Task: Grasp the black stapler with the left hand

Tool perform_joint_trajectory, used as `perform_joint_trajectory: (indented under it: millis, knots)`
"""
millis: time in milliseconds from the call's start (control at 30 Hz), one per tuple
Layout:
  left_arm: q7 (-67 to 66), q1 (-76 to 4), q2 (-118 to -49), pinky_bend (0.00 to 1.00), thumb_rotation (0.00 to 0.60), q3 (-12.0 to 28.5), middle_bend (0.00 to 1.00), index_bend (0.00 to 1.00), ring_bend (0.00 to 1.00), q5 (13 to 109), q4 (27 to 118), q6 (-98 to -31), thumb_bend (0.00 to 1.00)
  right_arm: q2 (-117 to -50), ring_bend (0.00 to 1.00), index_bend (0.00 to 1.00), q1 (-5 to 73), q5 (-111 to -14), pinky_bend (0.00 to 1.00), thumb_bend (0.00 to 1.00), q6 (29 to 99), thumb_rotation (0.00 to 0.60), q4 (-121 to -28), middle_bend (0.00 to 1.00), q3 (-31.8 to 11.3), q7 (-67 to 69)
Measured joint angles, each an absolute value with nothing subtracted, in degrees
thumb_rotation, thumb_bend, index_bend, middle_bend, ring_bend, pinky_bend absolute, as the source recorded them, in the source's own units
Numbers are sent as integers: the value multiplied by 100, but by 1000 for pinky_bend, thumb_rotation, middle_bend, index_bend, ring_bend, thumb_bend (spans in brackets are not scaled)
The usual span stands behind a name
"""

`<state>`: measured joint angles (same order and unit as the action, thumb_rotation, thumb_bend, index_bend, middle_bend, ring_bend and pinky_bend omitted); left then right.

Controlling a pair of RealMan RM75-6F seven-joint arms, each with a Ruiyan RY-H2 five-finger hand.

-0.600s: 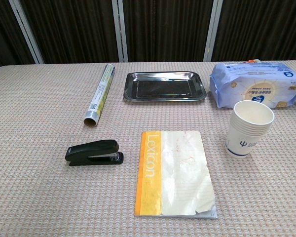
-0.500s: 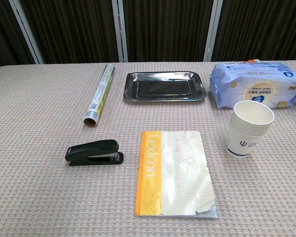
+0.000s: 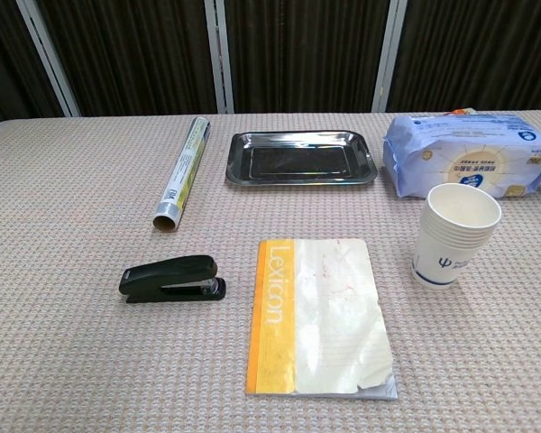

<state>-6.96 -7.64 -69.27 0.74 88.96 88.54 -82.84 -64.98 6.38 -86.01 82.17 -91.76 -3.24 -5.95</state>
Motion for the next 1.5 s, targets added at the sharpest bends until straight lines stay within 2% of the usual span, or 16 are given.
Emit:
perform_joint_trajectory:
  millis: [167,267,567,867,1100,1233,1367,1500]
  knots:
    - [-798,-943,-7206,224,600,93,6,7,12,9016,8793,-8140,173,-6490,0,0,636,-8662,0,168,8235,600,-9206,0,-295,-581]
    - [-966,-1081,-7371,278,600,131,63,50,69,9065,8782,-7993,181,-6473,0,0,636,-8696,0,168,8235,600,-9221,0,-279,-536]
    - [-1747,-1705,-8726,356,600,424,143,98,129,8953,8494,-7447,203,-6340,0,0,626,-8871,0,168,8279,600,-9222,0,-211,-174]
    - [-2013,-2258,-9997,374,600,463,177,126,160,9076,7767,-7135,206,-6249,0,0,603,-8992,0,169,8355,600,-9208,0,-169,74]
    - [-2094,-2403,-10379,417,600,387,212,266,206,8965,7385,-6913,217,-6192,0,0,573,-9021,0,169,8431,600,-9205,0,-168,213]
    - [-2150,-2433,-10492,479,600,350,316,435,304,8942,7237,-6924,228,-6180,0,0,553,-9027,0,167,8469,600,-9203,0,-171,231]
    - [-2172,-2455,-10638,527,600,375,420,566,397,8934,7029,-7011,309,-6159,0,0,550,-9032,0,168,8457,600,-9210,0,-158,250]
    - [-2326,-2512,-10738,540,600,443,439,608,413,8752,6932,-6887,382,-6139,0,0,541,-9043,0,168,8471,600,-9215,0,-154,290]
